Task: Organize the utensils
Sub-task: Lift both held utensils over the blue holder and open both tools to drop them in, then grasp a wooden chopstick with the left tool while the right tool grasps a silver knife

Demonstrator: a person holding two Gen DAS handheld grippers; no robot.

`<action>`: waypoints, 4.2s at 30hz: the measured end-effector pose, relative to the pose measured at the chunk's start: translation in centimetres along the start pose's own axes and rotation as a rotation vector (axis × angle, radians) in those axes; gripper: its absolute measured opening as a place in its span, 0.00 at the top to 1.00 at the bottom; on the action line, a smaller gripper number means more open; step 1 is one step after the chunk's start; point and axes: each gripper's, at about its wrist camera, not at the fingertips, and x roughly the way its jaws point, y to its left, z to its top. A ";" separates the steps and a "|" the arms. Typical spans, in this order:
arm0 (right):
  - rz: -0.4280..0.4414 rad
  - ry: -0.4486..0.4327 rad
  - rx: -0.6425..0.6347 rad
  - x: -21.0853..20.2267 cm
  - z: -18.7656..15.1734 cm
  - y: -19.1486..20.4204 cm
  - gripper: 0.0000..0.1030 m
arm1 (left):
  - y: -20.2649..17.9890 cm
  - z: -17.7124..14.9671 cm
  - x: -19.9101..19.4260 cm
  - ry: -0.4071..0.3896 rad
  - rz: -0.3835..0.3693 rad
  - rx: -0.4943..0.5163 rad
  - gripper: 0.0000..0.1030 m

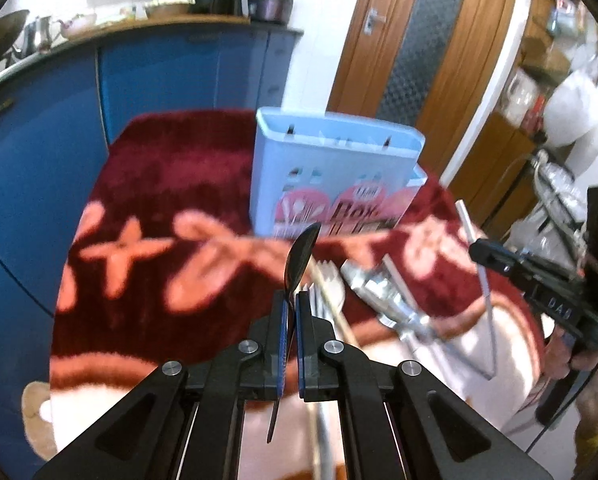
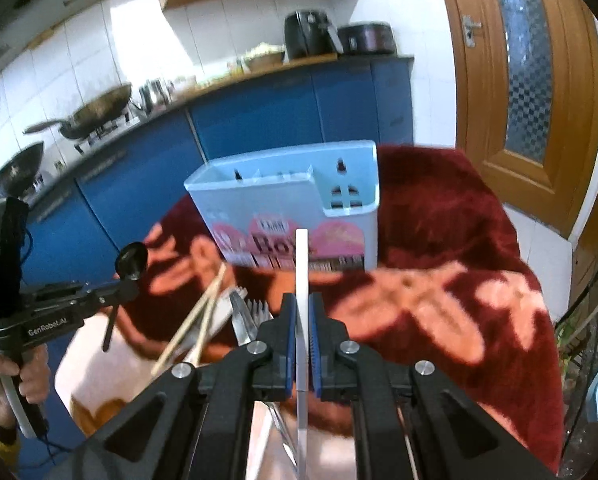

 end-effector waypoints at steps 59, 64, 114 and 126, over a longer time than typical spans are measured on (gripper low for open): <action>-0.041 -0.446 -0.077 9.4 9.8 -2.6 0.92 | -0.3 9.7 9.0 -0.463 0.010 -0.098 0.85; -0.027 -0.444 -0.062 8.6 9.6 -2.4 0.77 | -0.3 9.4 8.0 -0.448 0.020 -0.088 0.75; -0.077 -0.114 0.019 -0.8 -2.1 -1.2 0.74 | 0.4 -0.5 3.5 0.012 0.094 -0.025 0.74; -0.090 -0.040 0.075 0.4 -4.3 -3.0 0.74 | -0.3 -1.3 6.2 0.127 0.063 0.013 0.74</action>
